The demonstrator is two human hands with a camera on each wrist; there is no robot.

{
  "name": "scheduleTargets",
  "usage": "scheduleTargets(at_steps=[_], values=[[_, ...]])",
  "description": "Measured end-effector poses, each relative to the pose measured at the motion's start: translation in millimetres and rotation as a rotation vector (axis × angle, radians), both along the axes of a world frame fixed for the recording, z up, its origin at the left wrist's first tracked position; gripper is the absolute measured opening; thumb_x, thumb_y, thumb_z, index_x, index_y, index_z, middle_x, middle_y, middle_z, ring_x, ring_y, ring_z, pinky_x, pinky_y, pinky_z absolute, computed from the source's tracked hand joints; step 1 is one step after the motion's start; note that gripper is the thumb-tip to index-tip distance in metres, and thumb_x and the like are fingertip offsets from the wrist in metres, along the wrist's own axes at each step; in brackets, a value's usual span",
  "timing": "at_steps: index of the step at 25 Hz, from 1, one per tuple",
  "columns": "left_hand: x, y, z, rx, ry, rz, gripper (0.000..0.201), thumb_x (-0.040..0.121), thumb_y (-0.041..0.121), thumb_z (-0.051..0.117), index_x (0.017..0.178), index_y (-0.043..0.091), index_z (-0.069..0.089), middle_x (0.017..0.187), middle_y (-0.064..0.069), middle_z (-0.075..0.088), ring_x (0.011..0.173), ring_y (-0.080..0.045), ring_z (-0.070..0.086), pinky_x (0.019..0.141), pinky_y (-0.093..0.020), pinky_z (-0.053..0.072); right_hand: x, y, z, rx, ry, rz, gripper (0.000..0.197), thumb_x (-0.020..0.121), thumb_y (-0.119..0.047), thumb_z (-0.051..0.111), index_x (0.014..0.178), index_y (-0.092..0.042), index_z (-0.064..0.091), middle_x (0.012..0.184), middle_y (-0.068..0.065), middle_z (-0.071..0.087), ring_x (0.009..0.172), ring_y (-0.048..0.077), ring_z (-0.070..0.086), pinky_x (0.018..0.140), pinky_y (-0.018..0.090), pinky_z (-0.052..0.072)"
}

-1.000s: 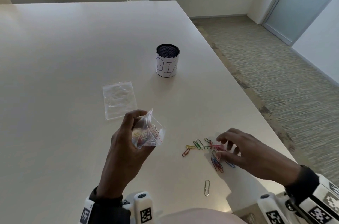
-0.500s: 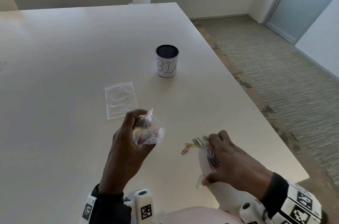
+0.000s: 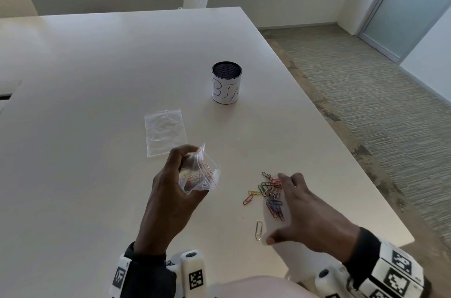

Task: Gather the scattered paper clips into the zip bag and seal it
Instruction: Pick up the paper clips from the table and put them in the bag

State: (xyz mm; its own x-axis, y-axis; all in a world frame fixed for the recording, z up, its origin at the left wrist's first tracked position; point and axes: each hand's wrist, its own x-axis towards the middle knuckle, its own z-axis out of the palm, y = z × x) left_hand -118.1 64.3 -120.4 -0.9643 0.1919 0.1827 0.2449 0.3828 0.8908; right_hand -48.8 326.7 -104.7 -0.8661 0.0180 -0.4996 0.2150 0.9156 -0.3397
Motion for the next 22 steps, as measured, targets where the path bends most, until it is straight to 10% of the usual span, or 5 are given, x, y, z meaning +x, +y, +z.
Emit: scheduleTargets(at_steps=[8, 10, 14, 22], values=[[-2, 3, 0, 0.000, -0.012, 0.005, 0.062, 0.076, -0.002, 0.083, 0.125, 0.028, 0.058, 0.104, 0.016, 0.070, 0.102, 0.001, 0.067, 0.074, 0.000, 0.046, -38, 2, -22, -0.217, 0.292, -0.130, 0.049, 0.083, -0.039, 0.085, 0.120, -0.022, 0.059, 0.110, -0.008, 0.055, 0.102, 0.015, 0.060, 0.092, 0.028, 0.055], [-2, 1, -1, 0.007, -0.013, 0.011, 0.062, 0.076, -0.001, 0.083, 0.125, 0.029, 0.058, 0.104, 0.018, 0.070, 0.101, 0.002, 0.067, 0.074, 0.001, 0.046, -40, 7, -12, -0.192, 0.294, -0.075, 0.070, 0.079, -0.052, 0.084, 0.135, -0.022, 0.055, 0.120, -0.008, 0.053, 0.108, 0.012, 0.059, 0.095, 0.028, 0.054], [-3, -2, -3, 0.006, -0.008, 0.020, 0.062, 0.076, -0.002, 0.082, 0.125, 0.027, 0.058, 0.105, 0.015, 0.070, 0.103, 0.001, 0.067, 0.074, 0.000, 0.047, -29, 3, 6, 0.009, 0.051, 0.106, 0.147, 0.056, -0.075, 0.084, 0.164, -0.025, -0.004, 0.156, -0.003, 0.020, 0.143, 0.018, 0.038, 0.118, 0.033, 0.042], [-7, -1, -6, 0.003, -0.003, 0.026, 0.062, 0.077, 0.005, 0.084, 0.126, 0.032, 0.056, 0.107, 0.014, 0.072, 0.099, -0.006, 0.070, 0.074, -0.001, 0.047, -53, -4, -14, 0.028, 0.195, -0.002, 0.136, 0.066, -0.071, 0.082, 0.164, -0.019, 0.003, 0.151, 0.003, 0.023, 0.143, 0.023, 0.041, 0.115, 0.034, 0.042]])
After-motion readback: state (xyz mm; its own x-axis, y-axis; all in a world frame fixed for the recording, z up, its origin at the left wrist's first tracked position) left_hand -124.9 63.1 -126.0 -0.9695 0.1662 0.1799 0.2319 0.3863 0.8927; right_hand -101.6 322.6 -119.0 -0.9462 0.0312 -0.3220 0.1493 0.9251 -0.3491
